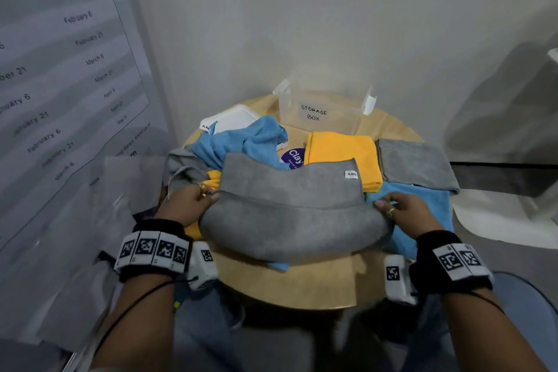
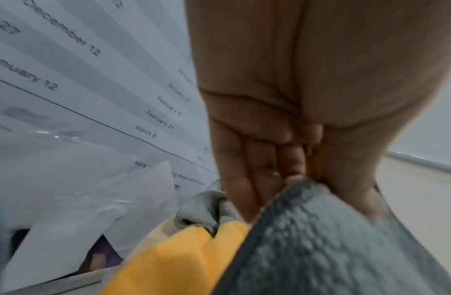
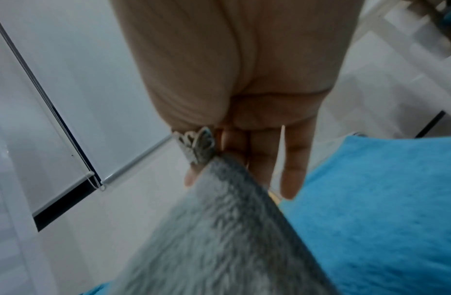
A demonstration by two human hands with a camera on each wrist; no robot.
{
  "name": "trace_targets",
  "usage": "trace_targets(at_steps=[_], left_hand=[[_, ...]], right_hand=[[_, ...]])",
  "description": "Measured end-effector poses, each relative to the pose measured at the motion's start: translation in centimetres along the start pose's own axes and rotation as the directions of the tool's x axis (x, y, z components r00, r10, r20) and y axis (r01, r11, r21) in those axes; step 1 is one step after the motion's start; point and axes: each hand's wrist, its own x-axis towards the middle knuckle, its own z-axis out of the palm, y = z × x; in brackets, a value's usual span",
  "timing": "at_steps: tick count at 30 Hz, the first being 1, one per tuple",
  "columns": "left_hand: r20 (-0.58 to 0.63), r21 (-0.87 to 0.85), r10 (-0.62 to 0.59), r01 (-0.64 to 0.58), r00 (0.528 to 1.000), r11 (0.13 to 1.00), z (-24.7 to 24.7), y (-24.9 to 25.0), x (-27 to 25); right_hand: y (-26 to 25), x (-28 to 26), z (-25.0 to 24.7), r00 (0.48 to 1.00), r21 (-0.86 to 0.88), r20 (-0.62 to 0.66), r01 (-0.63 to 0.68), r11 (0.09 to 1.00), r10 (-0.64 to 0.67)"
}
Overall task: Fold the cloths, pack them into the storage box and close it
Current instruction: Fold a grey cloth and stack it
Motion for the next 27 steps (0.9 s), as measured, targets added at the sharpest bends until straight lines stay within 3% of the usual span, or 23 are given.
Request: trace_targets(at_steps=[5,9,12,15,20,27], left_hand=[[-0.191,-0.154,-0.041,0.011,0.981,0.988,0.6,2.5,4.3],[-0.279,-0.145,-0.143,0.106,0.950,0.984,1.2,3.3,7.6],[-0.330,-0.144,-0.138,0.095,0.934,0.985,1.8,2.6,9.6],[-0.347,-0.132,-0.097,0.054,0.933,0.990,2.7,1.7,10.8],[-0.291,-0.082,-0.057,0.035,0.955,0.996,3.5,1.0,11.9],[-0.253,-0.163,-0.078,0.037,0.964,0.986,3.2,1.4,11.8]], right_hand=[[-1.8,6.5,1.7,0.995,-0.017,-0.099,0.017,1.000,-0.019],[-2.8,11.0,2.5,0.985,-0.016,-0.175,0.005,1.000,-0.007],[-2.8,13.8,3.6,0.977,-0.033,-0.200,-0.075,0.997,0.067],[-2.0,15.3,4.8,0.980,-0.067,-0.135,-0.156,0.986,0.146],[-1.4,15.5,5.7,0.983,-0.101,-0.109,-0.156,0.983,0.145],[-1.0,15.9,5.7,0.982,-0.078,-0.097,-0.169,0.983,0.161]])
